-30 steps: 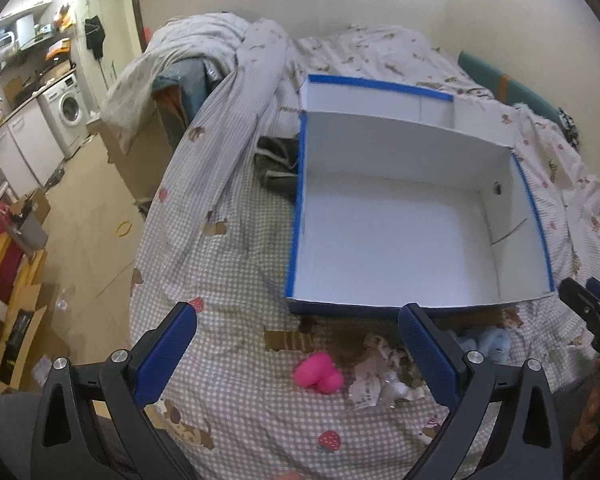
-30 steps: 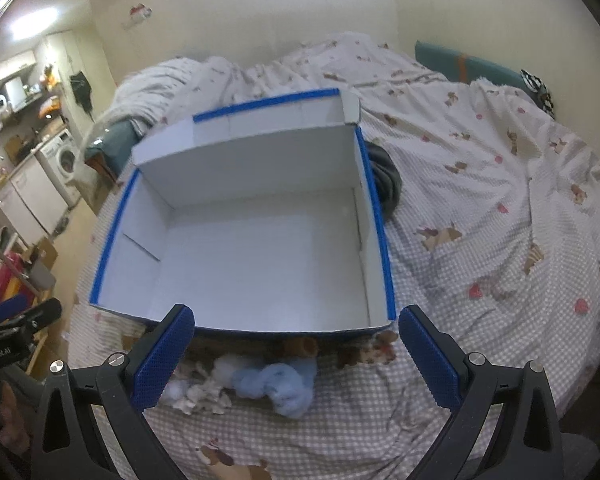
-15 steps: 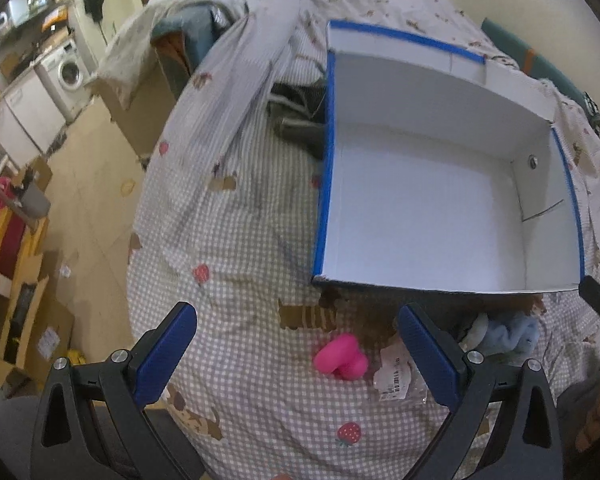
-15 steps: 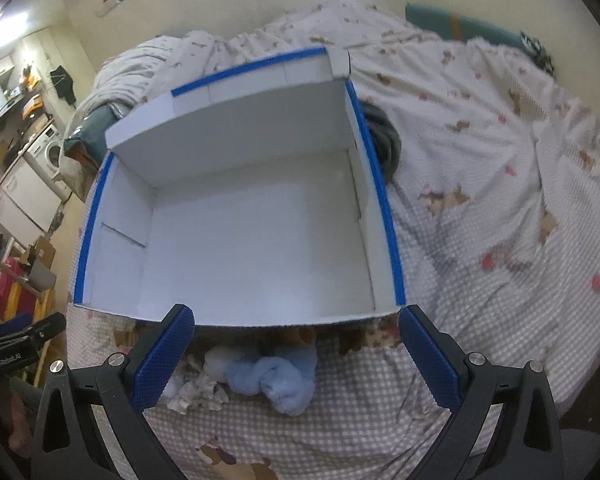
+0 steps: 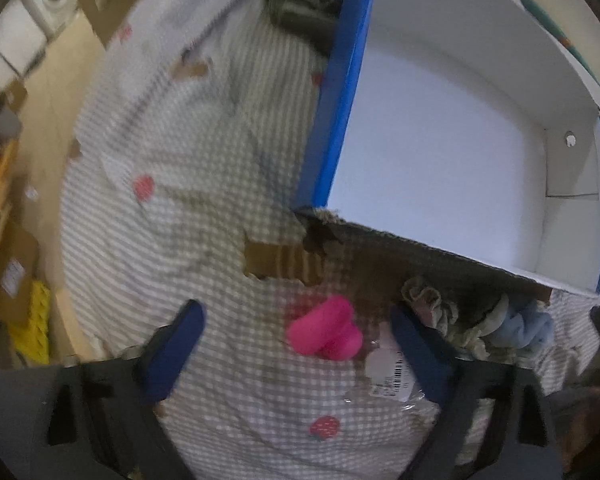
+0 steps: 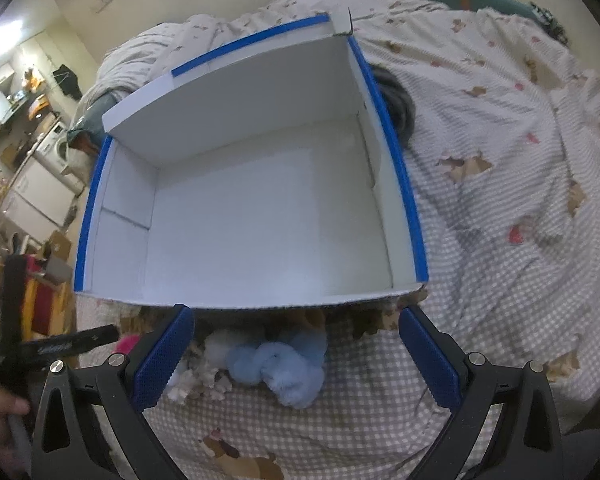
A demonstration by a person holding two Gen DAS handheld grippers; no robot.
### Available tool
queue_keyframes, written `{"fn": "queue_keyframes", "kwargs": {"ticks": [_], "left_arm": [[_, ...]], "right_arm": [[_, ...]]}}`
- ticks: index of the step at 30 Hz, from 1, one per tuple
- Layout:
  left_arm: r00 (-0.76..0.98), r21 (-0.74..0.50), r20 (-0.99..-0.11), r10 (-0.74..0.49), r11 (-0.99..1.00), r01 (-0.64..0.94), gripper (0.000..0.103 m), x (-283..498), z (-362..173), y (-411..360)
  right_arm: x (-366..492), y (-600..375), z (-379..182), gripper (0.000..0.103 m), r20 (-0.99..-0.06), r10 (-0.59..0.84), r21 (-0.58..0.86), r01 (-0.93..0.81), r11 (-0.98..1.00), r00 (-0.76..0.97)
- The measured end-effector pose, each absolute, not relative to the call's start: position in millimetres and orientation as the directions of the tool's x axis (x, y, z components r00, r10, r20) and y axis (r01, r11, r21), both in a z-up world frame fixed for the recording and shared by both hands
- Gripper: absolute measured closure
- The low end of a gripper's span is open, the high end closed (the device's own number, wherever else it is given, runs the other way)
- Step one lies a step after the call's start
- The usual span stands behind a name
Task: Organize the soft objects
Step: 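Lower the left gripper onto the pink toy while the right gripper grasps the blue plush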
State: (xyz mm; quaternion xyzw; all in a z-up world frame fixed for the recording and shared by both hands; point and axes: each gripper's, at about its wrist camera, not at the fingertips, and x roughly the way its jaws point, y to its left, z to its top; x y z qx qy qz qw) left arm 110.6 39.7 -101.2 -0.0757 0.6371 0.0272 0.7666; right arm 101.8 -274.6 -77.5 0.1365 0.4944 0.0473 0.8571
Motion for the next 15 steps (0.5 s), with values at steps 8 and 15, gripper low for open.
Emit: {"fn": "queue_keyframes", "kwargs": {"ticks": [8,15], "left_arm": [[0.074,-0.116,-0.992,-0.105,0.981,-0.157,0.030,117.5,-143.4,36.0],[0.080,-0.142,-0.988,-0.131,0.978,-0.151,0.065,119.5,-162.8,33.9]], "right_arm": [[100.4,-289.0,-89.4,0.000,-0.843,0.249,0.317,0.066,0.946,0.477],[108.3,-299.6,-109.1,0.000,-0.848,0.369,0.445,0.130,0.886,0.381]]}}
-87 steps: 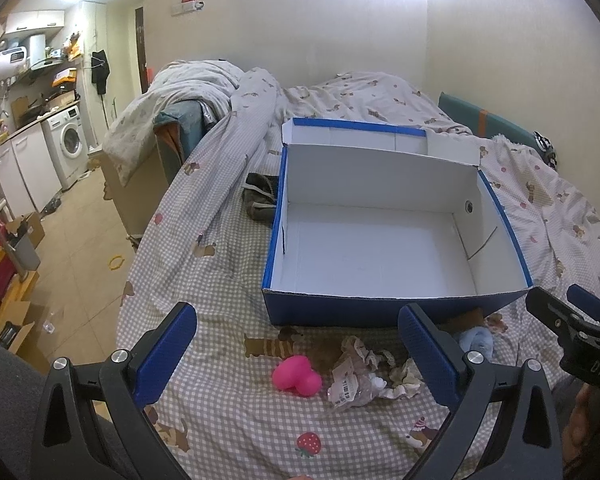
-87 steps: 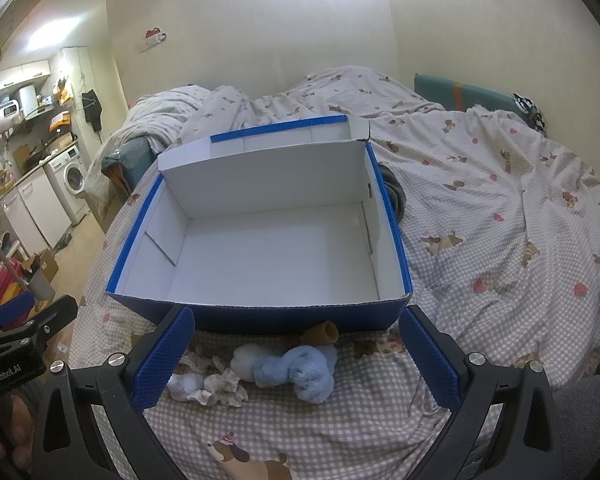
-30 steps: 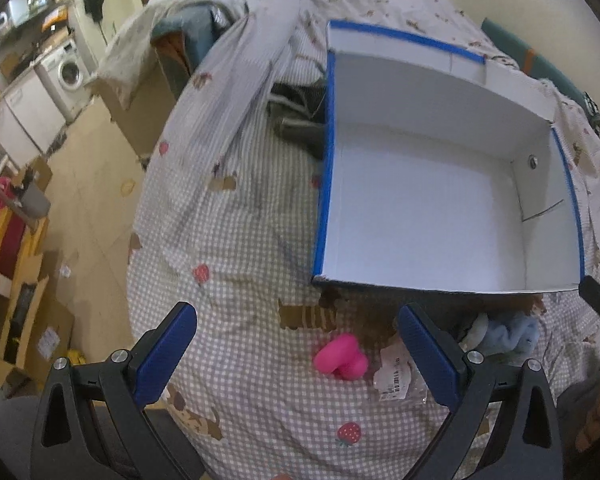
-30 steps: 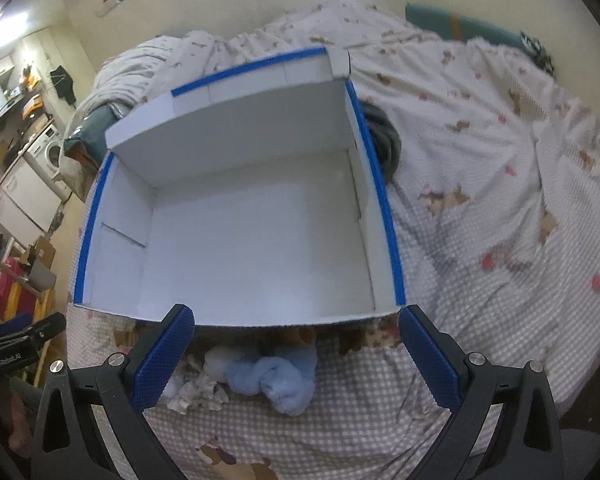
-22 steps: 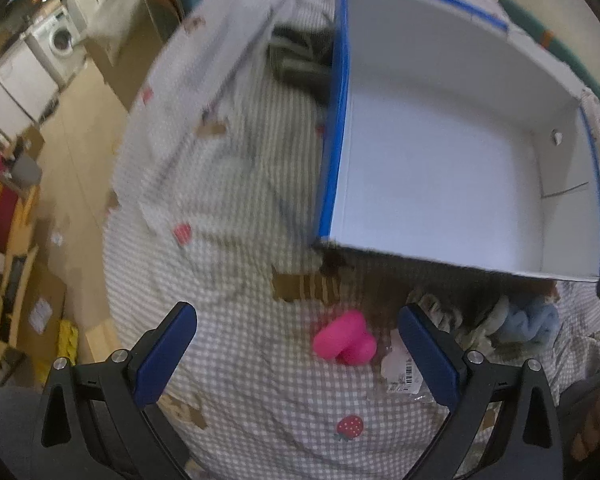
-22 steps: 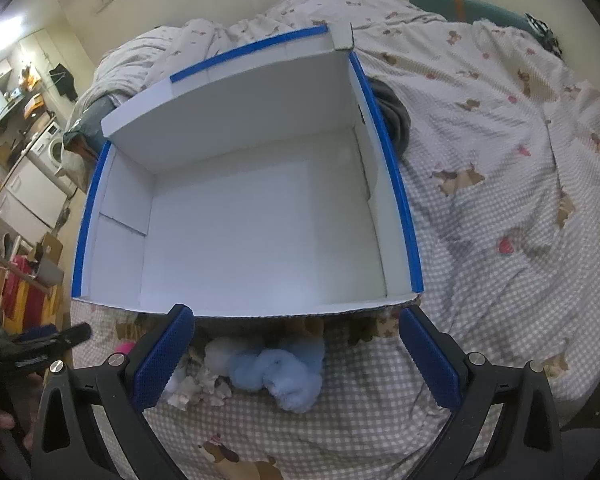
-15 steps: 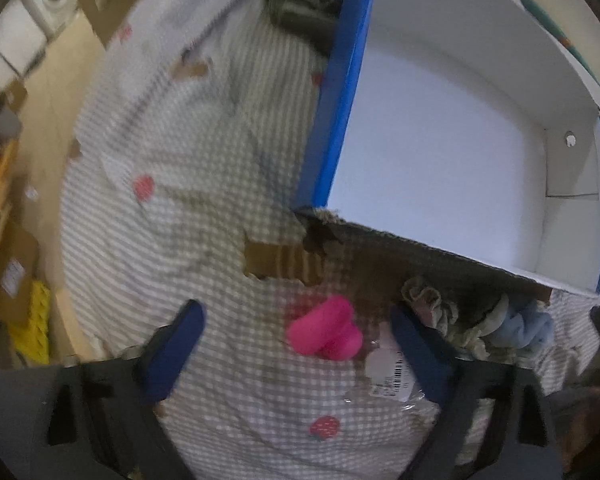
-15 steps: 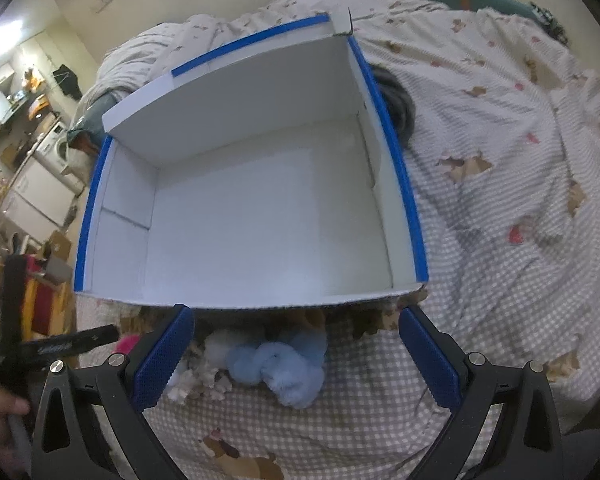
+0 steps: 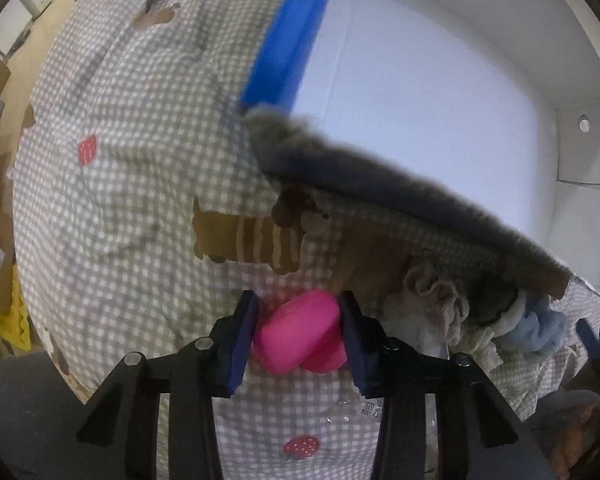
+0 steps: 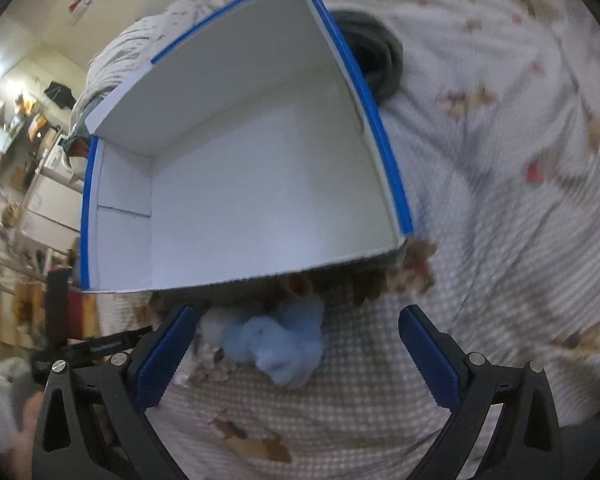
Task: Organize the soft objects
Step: 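Lower the left gripper onto the pink toy while the right gripper grasps the blue plush, then lift the pink toy and blue plush and carry both over the box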
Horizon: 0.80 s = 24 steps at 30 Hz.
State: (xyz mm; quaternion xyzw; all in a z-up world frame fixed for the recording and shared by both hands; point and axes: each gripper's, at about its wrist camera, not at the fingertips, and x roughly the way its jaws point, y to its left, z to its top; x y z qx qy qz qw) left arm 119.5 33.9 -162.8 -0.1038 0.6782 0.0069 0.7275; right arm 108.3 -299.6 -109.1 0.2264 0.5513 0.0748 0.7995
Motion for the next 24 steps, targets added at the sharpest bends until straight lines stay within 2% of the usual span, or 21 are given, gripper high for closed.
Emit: {"fn": "queue_keyframes", "kwargs": {"ticks": [1,4,10,12,13,15,18,19,21,24], "left_arm": [[0.076,-0.146,-0.988,-0.135,0.977,-0.157,0.066,118.2,-165.5,35.2],[0.091,-0.151,-0.986,-0.139,0.976,-0.154,0.066,114.0,-166.3,37.3],[0.136,-0.162,-0.980,-0.146,0.979,-0.121,0.066,108.1,-144.0,38.8],[0.154,-0.153,-0.979,-0.134,0.981,-0.122,0.066,103.0,-138.2,43.1],[0.160,-0.154,-0.978,-0.134,0.981,-0.121,0.066,107.6,-117.2,46.4],[0.185,-0.143,-0.975,-0.121,0.984,-0.108,0.066,106.4,-107.1,47.7],[0.212,-0.133,-0.971,-0.111,0.987,-0.093,0.066,105.0,-94.5,48.0],[0.215,-0.134,-0.970,-0.112,0.987,-0.094,0.066,104.7,-92.7,50.3],[0.225,-0.131,-0.968,-0.108,0.987,-0.093,0.066,103.2,-82.2,44.8],[0.236,-0.128,-0.966,-0.105,0.988,-0.085,0.066,106.6,-79.4,40.0]], "right_arm": [[109.4,-299.8,-112.9,0.000,-0.842,0.396,0.470,0.137,0.872,0.366],[112.6,-294.8,-121.8,0.009,-0.843,0.427,0.491,0.141,0.860,0.327],[126.4,-264.5,-145.4,0.010,-0.865,0.447,0.481,0.125,0.868,0.226],[130.5,-252.6,-151.5,0.013,-0.890,0.404,0.433,0.113,0.894,0.213],[132.6,-247.0,-155.0,0.017,-0.902,0.380,0.407,0.106,0.907,0.204],[135.3,-238.9,-163.7,0.035,-0.911,0.371,0.392,0.102,0.914,0.177],[132.0,-232.1,-168.5,0.052,-0.906,0.389,0.407,0.095,0.908,0.166],[130.5,-230.1,-167.4,0.054,-0.906,0.387,0.405,0.086,0.910,0.170],[125.9,-230.1,-166.4,0.066,-0.901,0.396,0.414,0.078,0.907,0.179],[120.4,-231.6,-161.5,0.075,-0.900,0.392,0.409,0.058,0.911,0.193]]}}
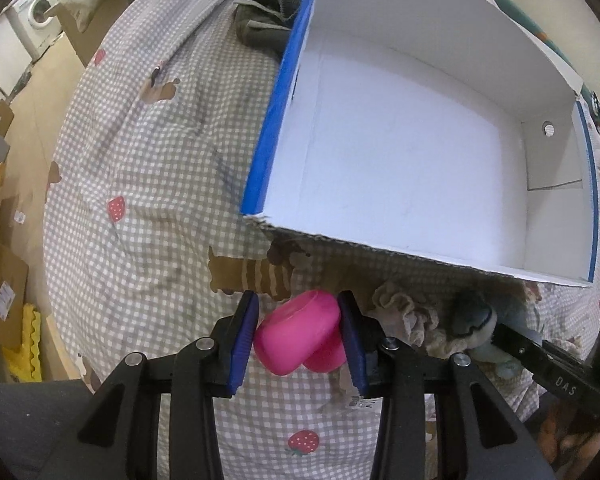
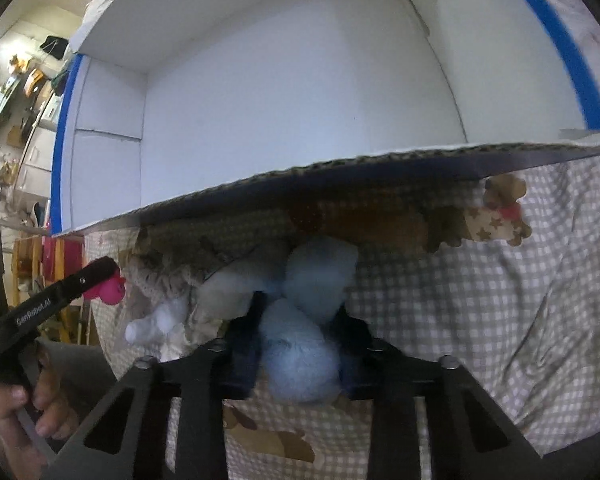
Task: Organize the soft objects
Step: 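Lift the pink toy and blue plush and carry both over the box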
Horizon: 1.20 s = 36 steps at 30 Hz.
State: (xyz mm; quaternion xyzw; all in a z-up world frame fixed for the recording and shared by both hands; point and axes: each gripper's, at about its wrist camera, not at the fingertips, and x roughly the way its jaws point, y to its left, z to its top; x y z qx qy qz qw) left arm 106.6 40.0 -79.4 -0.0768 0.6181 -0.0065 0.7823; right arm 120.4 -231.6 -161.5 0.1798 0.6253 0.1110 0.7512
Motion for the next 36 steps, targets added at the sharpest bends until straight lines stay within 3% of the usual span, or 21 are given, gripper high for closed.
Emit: {"fn": "queue_keyframes", "kwargs": {"ticks": [10,16,18,28,36], "left_arm": [[0.246,-0.118,-0.965,-0.093,0.989,-0.086,0.066,103.2,-61.2,16.1],[0.252,-0.099,-0.965,-0.071,0.990,-0.100,0.066,97.3,-54.4,19.7],[0.261,-0.091,-0.963,-0.063,0.991,-0.098,0.066,89.8,-84.6,33.0],[0.289,-0.040,-0.957,-0.008,0.993,-0.108,0.066,84.5,-87.5,34.1],[0.359,-0.054,-0.933,-0.005,0.990,-0.128,0.066,70.2,-51.3,37.1]], "right_arm": [[95.4,-237.7,-128.9,0.078,-0.887,0.324,0.356,0.039,0.934,0.329],[83.5,-263.6,-117.5,0.078,-0.865,0.357,0.398,0.048,0.916,0.354],[80.0,-268.4,-114.5,0.078,-0.863,0.361,0.399,0.038,0.916,0.353],[75.6,-253.8,-102.9,0.078,-0.834,0.394,0.428,0.003,0.904,0.385],[61.0,-254.2,-72.0,0.078,-0.802,0.418,0.437,-0.057,0.898,0.428]]}}
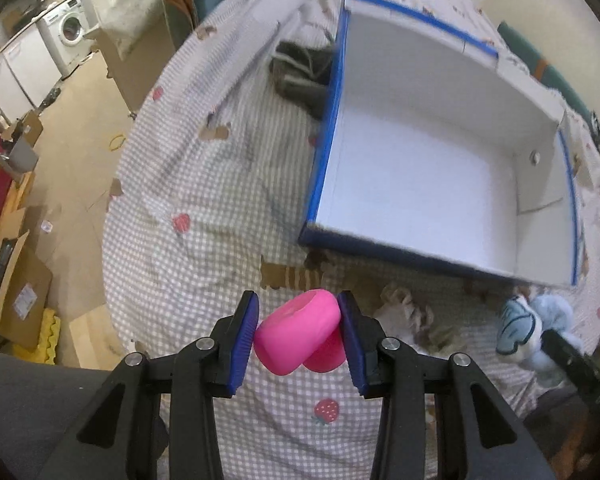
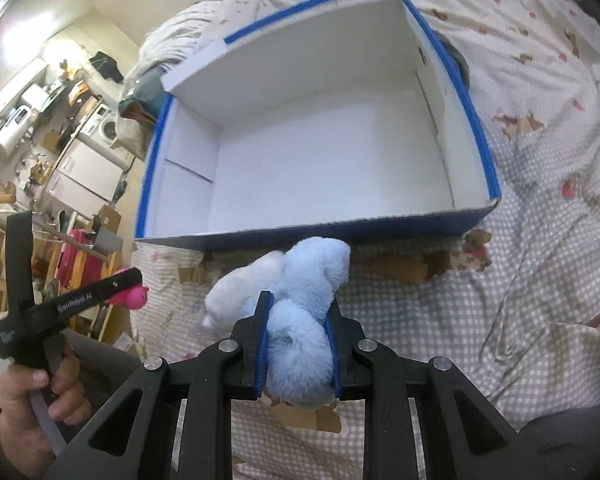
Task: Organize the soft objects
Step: 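Lift the pink toy and blue plush and carry both over the box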
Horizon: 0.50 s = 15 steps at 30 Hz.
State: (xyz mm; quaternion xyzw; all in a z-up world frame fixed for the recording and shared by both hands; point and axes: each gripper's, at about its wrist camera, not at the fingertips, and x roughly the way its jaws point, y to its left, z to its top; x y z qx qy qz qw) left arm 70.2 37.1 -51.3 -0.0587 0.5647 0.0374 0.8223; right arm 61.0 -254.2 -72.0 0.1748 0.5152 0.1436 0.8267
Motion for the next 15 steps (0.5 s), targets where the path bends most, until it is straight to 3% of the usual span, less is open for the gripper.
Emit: {"fn": "queue_keyframes", "kwargs": {"ticks": [15], "left_arm": [[0.517,-0.010,-0.856,0.016,0.999,-0.048,0.066,93.2,16.8,19.8]], "right_arm": [[95.1,-265.0,-14.3,0.078,-0.728,0.410,0.424,-0.110,0.899,0.550]]}}
